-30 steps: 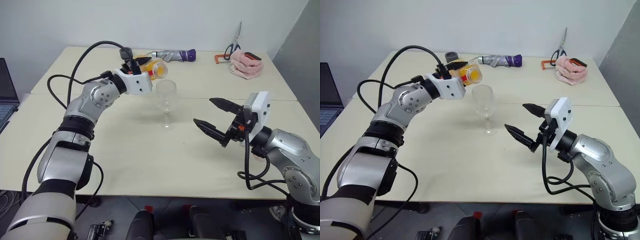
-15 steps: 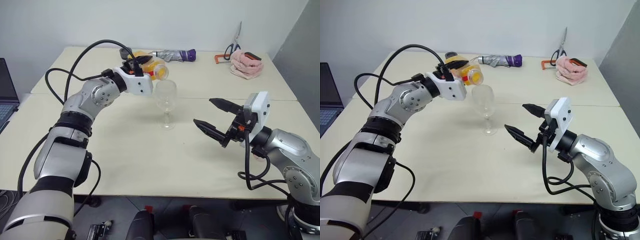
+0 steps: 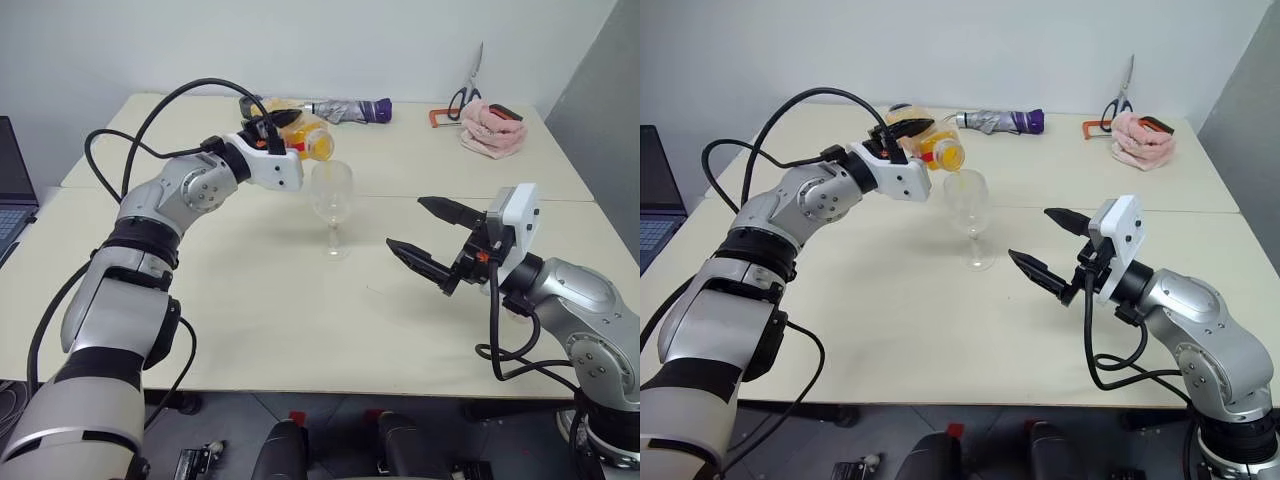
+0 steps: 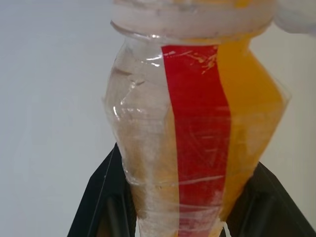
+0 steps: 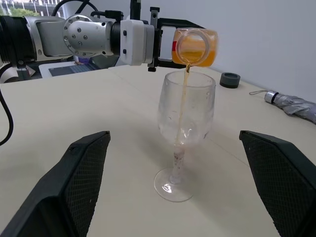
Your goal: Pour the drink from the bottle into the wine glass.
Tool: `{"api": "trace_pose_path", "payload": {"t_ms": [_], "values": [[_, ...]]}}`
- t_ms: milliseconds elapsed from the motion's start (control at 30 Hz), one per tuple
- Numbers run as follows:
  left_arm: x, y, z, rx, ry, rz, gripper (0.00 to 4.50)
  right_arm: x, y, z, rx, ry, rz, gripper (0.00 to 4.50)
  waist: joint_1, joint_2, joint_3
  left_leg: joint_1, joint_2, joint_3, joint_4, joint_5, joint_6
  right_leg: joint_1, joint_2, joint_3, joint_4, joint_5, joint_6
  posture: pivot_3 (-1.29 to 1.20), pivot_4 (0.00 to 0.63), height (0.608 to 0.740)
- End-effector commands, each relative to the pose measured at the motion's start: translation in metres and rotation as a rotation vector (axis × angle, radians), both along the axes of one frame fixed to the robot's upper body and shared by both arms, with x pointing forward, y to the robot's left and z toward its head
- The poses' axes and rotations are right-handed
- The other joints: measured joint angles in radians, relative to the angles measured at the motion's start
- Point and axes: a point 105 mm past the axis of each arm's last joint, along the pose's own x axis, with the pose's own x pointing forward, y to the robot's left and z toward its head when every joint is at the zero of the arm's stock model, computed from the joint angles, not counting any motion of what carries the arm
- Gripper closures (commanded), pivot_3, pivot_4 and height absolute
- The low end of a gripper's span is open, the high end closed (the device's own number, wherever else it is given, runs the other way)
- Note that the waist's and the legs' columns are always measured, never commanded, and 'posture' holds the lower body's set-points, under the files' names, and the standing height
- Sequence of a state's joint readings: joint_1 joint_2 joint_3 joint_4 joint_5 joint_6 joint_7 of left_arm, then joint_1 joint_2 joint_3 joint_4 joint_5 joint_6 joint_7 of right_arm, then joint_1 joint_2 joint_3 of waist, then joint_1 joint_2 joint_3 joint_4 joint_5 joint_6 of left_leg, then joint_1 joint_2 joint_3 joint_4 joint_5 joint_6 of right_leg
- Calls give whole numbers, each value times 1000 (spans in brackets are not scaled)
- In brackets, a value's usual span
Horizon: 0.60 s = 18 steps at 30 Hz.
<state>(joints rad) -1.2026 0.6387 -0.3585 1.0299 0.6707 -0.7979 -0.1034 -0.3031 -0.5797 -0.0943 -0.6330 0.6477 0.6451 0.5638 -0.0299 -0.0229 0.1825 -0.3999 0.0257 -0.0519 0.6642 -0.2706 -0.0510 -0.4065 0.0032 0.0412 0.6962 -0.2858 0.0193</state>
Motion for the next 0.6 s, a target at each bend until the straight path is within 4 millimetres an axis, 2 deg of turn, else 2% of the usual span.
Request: {"api": "trace_pose_path", "payload": {"t_ms": [33, 600], "values": [[-5, 0, 35, -20, -113, -18, 2714, -8, 6, 8, 4, -47, 28, 0, 0, 0, 0, 0, 0, 0, 0, 0, 0, 0, 0, 0, 0, 0, 0, 0, 150, 740], [-5, 0, 41, 6, -140, -15, 2714, -10, 7, 10, 33, -59, 43, 0, 0, 0, 0, 0, 0, 0, 0, 0, 0, 0, 0, 0, 0, 0, 0, 0, 150, 740]]}}
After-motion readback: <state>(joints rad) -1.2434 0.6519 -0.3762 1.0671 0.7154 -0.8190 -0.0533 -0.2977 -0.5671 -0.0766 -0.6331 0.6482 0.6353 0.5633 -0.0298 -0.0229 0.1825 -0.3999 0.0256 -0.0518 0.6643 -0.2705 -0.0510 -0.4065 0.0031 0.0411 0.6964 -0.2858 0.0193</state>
